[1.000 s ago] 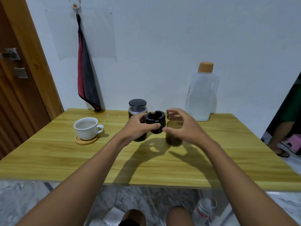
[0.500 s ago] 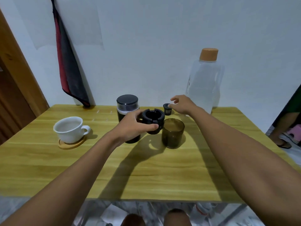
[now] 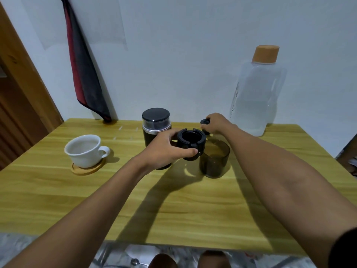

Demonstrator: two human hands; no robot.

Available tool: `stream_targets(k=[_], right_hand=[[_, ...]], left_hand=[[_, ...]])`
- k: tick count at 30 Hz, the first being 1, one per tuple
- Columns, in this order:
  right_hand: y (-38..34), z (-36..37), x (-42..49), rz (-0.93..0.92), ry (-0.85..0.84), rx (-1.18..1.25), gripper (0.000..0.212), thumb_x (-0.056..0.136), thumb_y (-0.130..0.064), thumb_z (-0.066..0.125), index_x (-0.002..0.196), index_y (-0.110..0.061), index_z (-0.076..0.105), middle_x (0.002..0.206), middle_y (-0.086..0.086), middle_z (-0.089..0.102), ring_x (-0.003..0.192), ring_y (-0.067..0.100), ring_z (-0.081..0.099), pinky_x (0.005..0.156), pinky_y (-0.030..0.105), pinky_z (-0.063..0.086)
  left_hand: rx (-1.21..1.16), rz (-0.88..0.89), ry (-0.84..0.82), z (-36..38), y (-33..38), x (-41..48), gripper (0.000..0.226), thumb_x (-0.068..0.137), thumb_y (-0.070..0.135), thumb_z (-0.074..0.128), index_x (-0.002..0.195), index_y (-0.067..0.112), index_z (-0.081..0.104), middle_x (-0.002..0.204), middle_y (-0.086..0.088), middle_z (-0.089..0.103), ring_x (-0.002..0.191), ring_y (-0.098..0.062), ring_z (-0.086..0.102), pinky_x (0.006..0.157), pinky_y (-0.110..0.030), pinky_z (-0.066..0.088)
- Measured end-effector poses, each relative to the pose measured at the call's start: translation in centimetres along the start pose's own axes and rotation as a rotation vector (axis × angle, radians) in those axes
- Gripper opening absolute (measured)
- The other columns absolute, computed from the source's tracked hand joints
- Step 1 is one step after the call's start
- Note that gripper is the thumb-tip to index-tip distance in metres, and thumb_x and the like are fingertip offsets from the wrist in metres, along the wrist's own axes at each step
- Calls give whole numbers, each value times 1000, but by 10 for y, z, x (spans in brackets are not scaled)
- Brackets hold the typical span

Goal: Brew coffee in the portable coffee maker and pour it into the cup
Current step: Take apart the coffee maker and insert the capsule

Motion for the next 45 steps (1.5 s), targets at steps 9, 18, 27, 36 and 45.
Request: stream_targets(k=[9,18,27,36,45], right_hand=[[-36,-62,-72,-173,160,429,34,77,-35,74,105,-17,69,108,0,67,104,23,62,76,28,50],[-93,-102,-176,-434,36,486,40,83,-22,75,118,-38,64,114,-17,61,95,8,66,74,21,50],[-130,-68,-218,-527,-193,132,54,81,-16,74,131,-34,62,127,-12,52,108,2,56,78,11,39],[-137,-28,-229,-516,-279,22,54,82,-16,70,134,-31,61,131,-9,59,116,6,54,106,35,42],[-129,-5,-228,-496,-236,136,38,91,-31,70,129,-29,67,133,-14,63,114,1,53,80,6,36]], left_hand=[[-18,-10,13,-6,-1,-2,35,80,19,86,109,32,70,105,14,77,99,-1,70,80,-8,51],[-34,-82,-12,-12,-10,-27,43,80,14,85,118,23,67,108,7,76,102,-7,70,84,-20,52],[-87,-94,-87,-14,-17,-51,49,83,1,79,130,10,64,121,-10,73,113,-21,68,87,-26,56],[-94,-91,-110,-12,-28,-61,48,82,2,81,126,12,67,120,-8,74,117,-23,66,101,-34,53],[-108,-83,-96,-14,-46,-68,44,82,3,81,124,11,70,120,-9,74,116,-24,67,102,-37,53]])
Point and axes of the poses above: each hand's wrist, its own x-axis towards the middle knuckle, its own z-axis out of the palm, y = z × x, the point moved 9 cm from there along x, towards the middle knuckle
